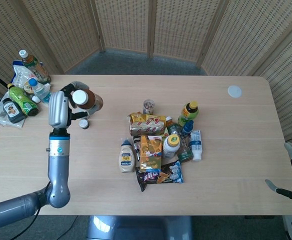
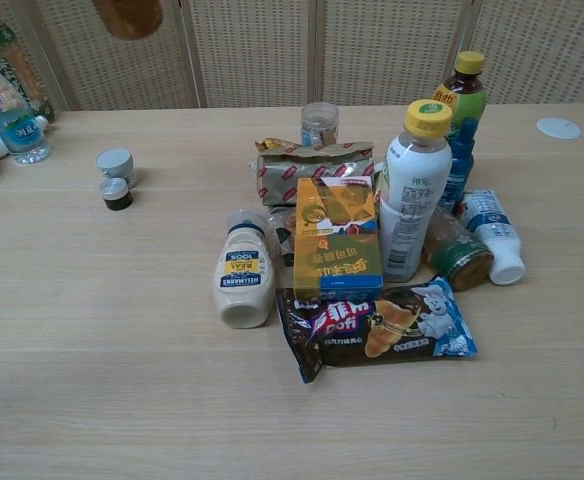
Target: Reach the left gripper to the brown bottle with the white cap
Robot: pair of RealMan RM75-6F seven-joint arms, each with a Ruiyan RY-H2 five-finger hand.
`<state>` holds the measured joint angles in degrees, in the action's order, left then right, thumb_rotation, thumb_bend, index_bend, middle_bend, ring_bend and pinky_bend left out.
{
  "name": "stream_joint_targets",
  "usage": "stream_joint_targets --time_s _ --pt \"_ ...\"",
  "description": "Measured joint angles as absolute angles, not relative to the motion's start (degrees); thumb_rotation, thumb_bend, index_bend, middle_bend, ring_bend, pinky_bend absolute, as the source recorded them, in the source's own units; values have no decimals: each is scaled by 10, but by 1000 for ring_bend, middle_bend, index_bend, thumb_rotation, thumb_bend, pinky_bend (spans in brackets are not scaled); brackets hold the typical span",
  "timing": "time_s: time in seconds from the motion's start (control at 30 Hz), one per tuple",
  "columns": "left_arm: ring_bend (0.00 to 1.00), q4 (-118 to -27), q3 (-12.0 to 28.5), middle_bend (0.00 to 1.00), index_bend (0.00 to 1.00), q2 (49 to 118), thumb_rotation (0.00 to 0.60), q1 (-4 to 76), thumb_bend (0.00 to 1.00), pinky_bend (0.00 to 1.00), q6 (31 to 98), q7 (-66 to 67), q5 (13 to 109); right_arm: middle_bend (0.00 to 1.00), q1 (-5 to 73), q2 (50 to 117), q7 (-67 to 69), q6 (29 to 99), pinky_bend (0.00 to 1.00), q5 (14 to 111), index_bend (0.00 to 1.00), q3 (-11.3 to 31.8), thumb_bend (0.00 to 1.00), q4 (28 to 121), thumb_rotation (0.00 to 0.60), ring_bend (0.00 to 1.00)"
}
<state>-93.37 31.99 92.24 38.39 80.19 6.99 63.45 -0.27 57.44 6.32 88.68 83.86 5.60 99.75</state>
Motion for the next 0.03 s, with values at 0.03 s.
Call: stream_joint_targets --time_s 0.03 --pt "762 -936 320 907 727 920 600 383 132 726 803 73 632 0 -3 575 63 887 0 839 0 56 0 998 600 0"
